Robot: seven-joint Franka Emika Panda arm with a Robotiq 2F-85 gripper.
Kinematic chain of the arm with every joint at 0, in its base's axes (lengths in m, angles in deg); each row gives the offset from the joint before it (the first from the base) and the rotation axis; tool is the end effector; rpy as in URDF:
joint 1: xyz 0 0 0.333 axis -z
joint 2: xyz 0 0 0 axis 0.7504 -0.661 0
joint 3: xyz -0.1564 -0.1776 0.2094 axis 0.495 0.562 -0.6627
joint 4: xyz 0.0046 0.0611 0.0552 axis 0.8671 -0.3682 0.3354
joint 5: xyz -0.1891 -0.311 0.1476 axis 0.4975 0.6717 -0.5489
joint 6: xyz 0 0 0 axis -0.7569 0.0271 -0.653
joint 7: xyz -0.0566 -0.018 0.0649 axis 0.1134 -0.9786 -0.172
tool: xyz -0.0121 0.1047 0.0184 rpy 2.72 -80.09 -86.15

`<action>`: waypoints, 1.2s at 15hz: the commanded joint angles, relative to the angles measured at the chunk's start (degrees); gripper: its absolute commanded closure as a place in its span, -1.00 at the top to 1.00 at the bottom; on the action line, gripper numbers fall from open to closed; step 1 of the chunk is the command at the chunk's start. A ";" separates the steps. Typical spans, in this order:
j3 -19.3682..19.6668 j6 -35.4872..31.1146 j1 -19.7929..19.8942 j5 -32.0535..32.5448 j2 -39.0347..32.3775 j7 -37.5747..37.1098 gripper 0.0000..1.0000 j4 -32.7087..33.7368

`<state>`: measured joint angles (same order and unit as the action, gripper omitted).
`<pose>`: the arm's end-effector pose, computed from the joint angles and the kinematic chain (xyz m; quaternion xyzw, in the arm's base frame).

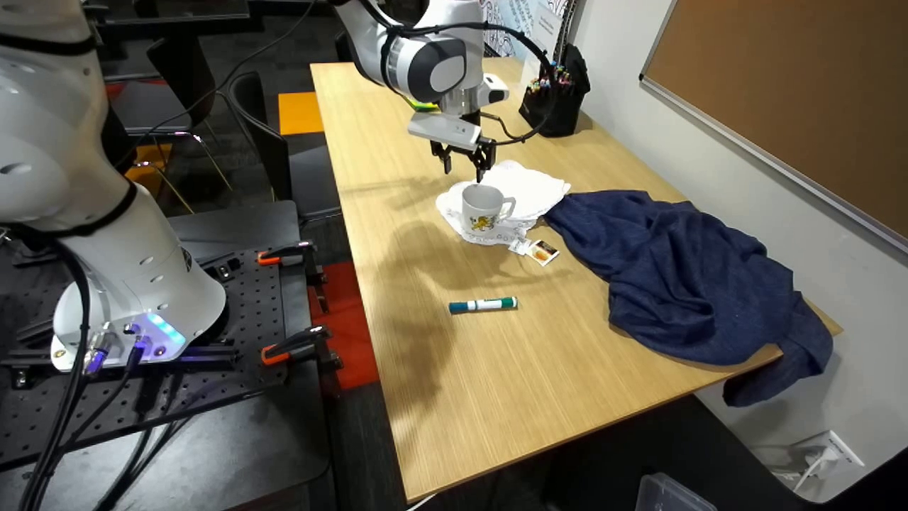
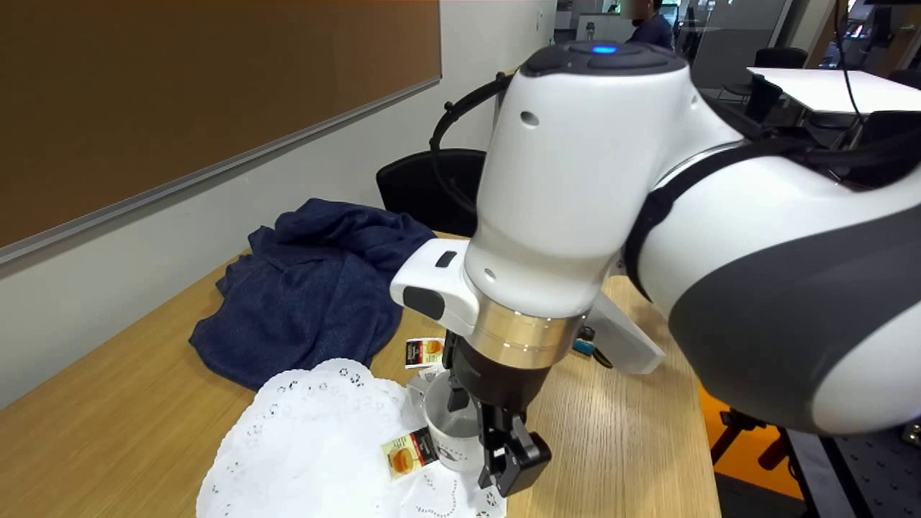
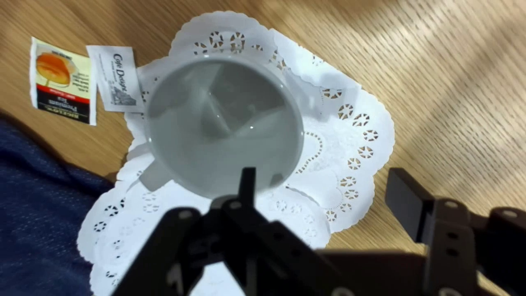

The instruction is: Move the white mug to the left

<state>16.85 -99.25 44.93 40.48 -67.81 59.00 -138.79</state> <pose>0.5376 0.1390 0.2293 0.9293 0.3575 0.0887 0.0252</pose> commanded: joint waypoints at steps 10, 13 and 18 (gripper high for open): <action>2.36 -2.08 -0.70 -7.11 24.92 -8.05 1.00 -16.63; 3.46 -2.08 -0.51 -7.00 28.62 -10.14 1.00 -18.46; 4.20 -2.70 -0.17 -6.23 31.97 -13.64 1.00 -20.18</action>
<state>20.72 -99.85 44.71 34.14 -38.77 47.73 -156.43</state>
